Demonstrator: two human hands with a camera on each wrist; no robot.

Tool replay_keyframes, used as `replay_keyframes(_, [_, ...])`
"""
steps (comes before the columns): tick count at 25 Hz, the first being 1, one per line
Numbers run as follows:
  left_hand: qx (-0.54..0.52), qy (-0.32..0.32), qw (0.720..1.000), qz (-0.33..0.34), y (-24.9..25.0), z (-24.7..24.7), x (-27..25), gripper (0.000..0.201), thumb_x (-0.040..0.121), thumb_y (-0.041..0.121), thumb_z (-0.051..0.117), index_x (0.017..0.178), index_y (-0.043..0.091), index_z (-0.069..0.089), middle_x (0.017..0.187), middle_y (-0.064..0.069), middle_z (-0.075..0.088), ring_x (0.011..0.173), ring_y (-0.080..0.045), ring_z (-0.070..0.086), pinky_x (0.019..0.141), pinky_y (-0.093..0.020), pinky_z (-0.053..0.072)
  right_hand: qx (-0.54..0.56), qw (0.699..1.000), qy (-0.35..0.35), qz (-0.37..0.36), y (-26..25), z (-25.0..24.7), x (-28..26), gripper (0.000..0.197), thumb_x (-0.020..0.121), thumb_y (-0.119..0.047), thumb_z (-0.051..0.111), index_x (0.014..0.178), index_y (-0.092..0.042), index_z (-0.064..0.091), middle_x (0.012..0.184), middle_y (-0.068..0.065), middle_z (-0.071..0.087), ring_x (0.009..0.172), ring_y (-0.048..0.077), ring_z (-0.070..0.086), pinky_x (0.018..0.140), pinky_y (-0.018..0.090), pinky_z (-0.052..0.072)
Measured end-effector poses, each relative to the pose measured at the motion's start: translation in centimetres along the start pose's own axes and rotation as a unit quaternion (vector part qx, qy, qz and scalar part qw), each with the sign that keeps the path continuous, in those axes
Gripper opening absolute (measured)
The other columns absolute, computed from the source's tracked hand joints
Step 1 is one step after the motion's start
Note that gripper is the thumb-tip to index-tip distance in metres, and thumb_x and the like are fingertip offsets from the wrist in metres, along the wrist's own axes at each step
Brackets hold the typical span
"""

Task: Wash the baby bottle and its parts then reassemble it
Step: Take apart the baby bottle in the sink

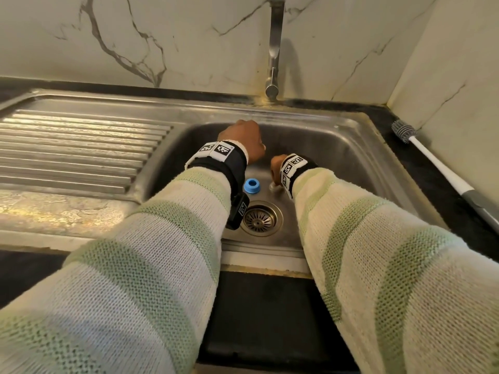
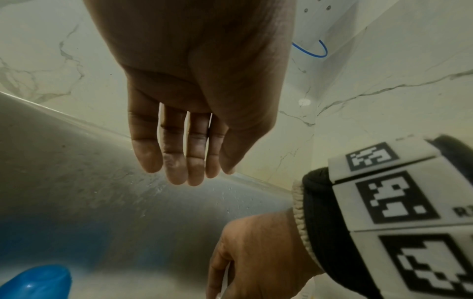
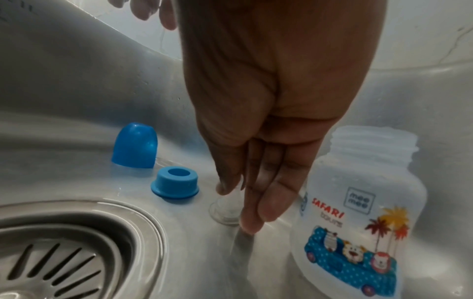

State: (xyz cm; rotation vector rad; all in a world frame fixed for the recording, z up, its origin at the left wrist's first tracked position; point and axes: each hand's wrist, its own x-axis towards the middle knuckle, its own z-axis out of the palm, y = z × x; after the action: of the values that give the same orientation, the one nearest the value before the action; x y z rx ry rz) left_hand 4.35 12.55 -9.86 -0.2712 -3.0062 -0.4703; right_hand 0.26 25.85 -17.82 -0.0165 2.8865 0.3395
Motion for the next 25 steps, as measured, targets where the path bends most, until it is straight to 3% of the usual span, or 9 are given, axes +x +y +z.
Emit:
replay_keyframes(2, [0.000, -0.001, 1.000, 0.001, 0.2, -0.1, -0.1, 0.029, 0.088, 0.032, 0.062, 0.110, 0.016, 0.068, 0.114, -0.007, 0.066, 0.098, -0.031, 0.065, 0.089, -0.045, 0.055, 0.011, 1.000, -0.019, -0.007, 0.2, 0.2, 1.2, 0.043, 0.061, -0.050, 0.079, 0.085, -0.029, 0.051, 0.104, 0.000, 0.061, 0.103, 0.029, 0.061, 0.093, 0.049, 0.049])
replay_keyframes(4, [0.003, -0.002, 1.000, 0.004, 0.4, -0.5, -0.3, 0.030, 0.088, 0.032, 0.061, 0.111, 0.015, 0.068, 0.116, -0.009, 0.065, 0.099, -0.031, 0.064, 0.089, -0.045, 0.055, 0.023, 1.000, -0.003, -0.003, 0.3, -0.3, 1.2, 0.049, 0.060, -0.053, 0.081, 0.094, -0.029, 0.057, 0.098, -0.001, 0.059, 0.100, 0.030, 0.062, 0.089, 0.047, 0.051])
replay_keyframes(6, [0.015, -0.001, 1.000, 0.007, 0.6, -0.8, -0.6, 0.031, 0.089, 0.031, 0.061, 0.114, 0.013, 0.067, 0.118, -0.011, 0.064, 0.101, -0.033, 0.064, 0.089, -0.044, 0.054, 0.046, 0.998, 0.032, -0.014, 0.4, -1.9, 0.0, 0.057, 0.064, -0.057, 0.080, 0.106, -0.022, 0.062, 0.102, 0.003, 0.066, 0.095, 0.030, 0.065, 0.082, 0.037, 0.052])
replay_keyframes(8, [0.035, -0.003, 0.999, 0.004, 0.6, -0.9, -1.0, 0.033, 0.090, 0.030, 0.059, 0.117, 0.010, 0.064, 0.122, -0.013, 0.062, 0.105, -0.035, 0.063, 0.089, -0.043, 0.053, 0.088, 0.994, 0.064, -0.026, 0.4, -4.2, -1.8, 0.050, 0.076, -0.053, 0.074, 0.110, -0.018, 0.065, 0.106, 0.005, 0.069, 0.096, 0.031, 0.066, 0.080, 0.035, 0.051])
replay_keyframes(12, [0.067, -0.011, 0.998, 0.008, 0.9, -1.3, -1.9, 0.034, 0.092, 0.029, 0.058, 0.118, 0.008, 0.062, 0.123, -0.015, 0.061, 0.106, -0.036, 0.063, 0.086, -0.043, 0.053, 0.191, 0.970, 0.140, -0.052, 2.3, -8.0, -6.6, 0.029, 0.091, -0.032, 0.064, 0.100, -0.006, 0.073, 0.102, 0.013, 0.071, 0.094, 0.030, 0.066, 0.083, 0.033, 0.052])
replay_keyframes(15, [0.084, -0.008, 0.996, 0.020, 1.5, -2.0, -2.7, 0.037, 0.091, 0.035, 0.058, 0.117, 0.009, 0.063, 0.123, -0.016, 0.061, 0.107, -0.036, 0.062, 0.087, -0.042, 0.053, 0.230, 0.955, 0.183, -0.036, 4.6, -8.2, -9.4, 0.023, 0.089, -0.025, 0.064, 0.092, -0.006, 0.076, 0.095, 0.012, 0.073, 0.085, 0.028, 0.068, 0.076, 0.028, 0.051])
replay_keyframes(19, [0.088, 0.029, 0.994, 0.052, 2.3, -3.1, -3.9, 0.032, 0.090, 0.038, 0.056, 0.109, 0.014, 0.068, 0.118, -0.014, 0.065, 0.105, -0.036, 0.063, 0.086, -0.041, 0.051, 0.258, 0.940, 0.220, -0.032, 6.3, -8.0, -12.0, 0.017, 0.086, -0.024, 0.066, 0.090, -0.012, 0.077, 0.095, 0.008, 0.073, 0.088, 0.025, 0.067, 0.083, 0.032, 0.053])
replay_keyframes(21, [0.076, 0.045, 0.995, 0.046, 2.4, -3.5, -4.3, 0.030, 0.091, 0.037, 0.056, 0.105, 0.015, 0.070, 0.114, -0.013, 0.067, 0.102, -0.035, 0.064, 0.084, -0.040, 0.050, 0.265, 0.937, 0.223, -0.036, 6.5, -8.0, -12.5, 0.015, 0.087, -0.023, 0.067, 0.091, -0.012, 0.077, 0.095, 0.007, 0.074, 0.089, 0.024, 0.067, 0.085, 0.033, 0.054])
replay_keyframes(25, [0.052, 0.037, 0.998, 0.020, 2.1, -3.4, -4.6, 0.032, 0.091, 0.034, 0.058, 0.112, 0.012, 0.068, 0.117, -0.013, 0.065, 0.103, -0.034, 0.063, 0.085, -0.040, 0.052, 0.200, 0.967, 0.151, -0.040, 6.2, -7.1, -12.0, 0.013, 0.084, -0.024, 0.073, 0.086, -0.011, 0.073, 0.093, 0.008, 0.073, 0.088, 0.025, 0.068, 0.082, 0.033, 0.054])
